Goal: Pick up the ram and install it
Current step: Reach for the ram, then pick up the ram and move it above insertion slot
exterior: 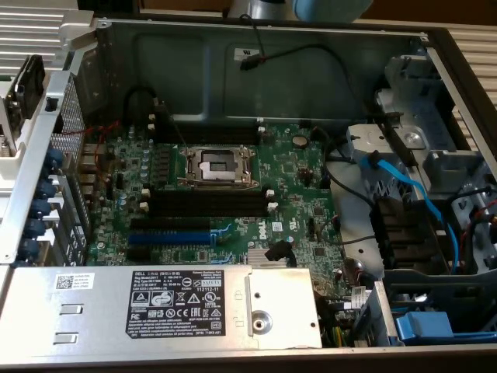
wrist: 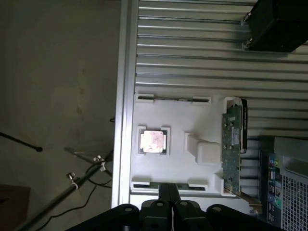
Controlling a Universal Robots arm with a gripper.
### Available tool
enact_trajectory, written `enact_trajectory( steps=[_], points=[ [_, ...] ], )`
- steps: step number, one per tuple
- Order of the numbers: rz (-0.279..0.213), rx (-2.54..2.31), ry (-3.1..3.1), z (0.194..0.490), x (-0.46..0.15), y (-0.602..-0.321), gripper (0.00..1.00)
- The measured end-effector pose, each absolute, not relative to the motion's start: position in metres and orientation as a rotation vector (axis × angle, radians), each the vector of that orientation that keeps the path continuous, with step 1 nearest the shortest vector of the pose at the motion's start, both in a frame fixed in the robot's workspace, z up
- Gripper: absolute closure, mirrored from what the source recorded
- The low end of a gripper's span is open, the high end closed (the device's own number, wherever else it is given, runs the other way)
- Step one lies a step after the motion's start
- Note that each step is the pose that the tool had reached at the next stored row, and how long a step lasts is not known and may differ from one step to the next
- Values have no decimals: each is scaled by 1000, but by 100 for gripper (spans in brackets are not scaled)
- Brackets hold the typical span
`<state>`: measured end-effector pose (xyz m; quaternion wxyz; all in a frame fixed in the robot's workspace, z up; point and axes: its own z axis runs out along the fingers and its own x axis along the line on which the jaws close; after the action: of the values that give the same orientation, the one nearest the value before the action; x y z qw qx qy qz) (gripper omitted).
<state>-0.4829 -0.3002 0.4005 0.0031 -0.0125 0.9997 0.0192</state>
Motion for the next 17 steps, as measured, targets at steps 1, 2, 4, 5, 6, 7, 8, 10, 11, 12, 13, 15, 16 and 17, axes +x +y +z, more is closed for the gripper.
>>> enact_trajectory(
  steps=[1,2,4,5,6,7,8,10,11,12,13,15,16,17],
  points=[
    [60,-39,3135,401,-483,-300,89],
    [60,-39,3135,401,-483,-300,89],
    [60,-39,3135,401,-483,-300,89],
    [60,-39,3135,401,-483,-300,89],
    [60,-39,3135,401,-483,-300,89],
    [60,-39,3135,401,-483,-300,89],
    [60,-39,3135,401,-483,-300,89],
    [60,-39,3135,401,-483,-300,89],
    [60,-39,3135,401,-483,-300,89],
    [60,-39,3135,401,-483,-300,89],
    [60,-39,3135,401,-483,-300,89],
    [60,-40,3135,401,-483,-300,89],
    [60,-59,3135,401,-483,-300,89],
    [60,-89,3134,401,-483,-300,89]
  ],
)
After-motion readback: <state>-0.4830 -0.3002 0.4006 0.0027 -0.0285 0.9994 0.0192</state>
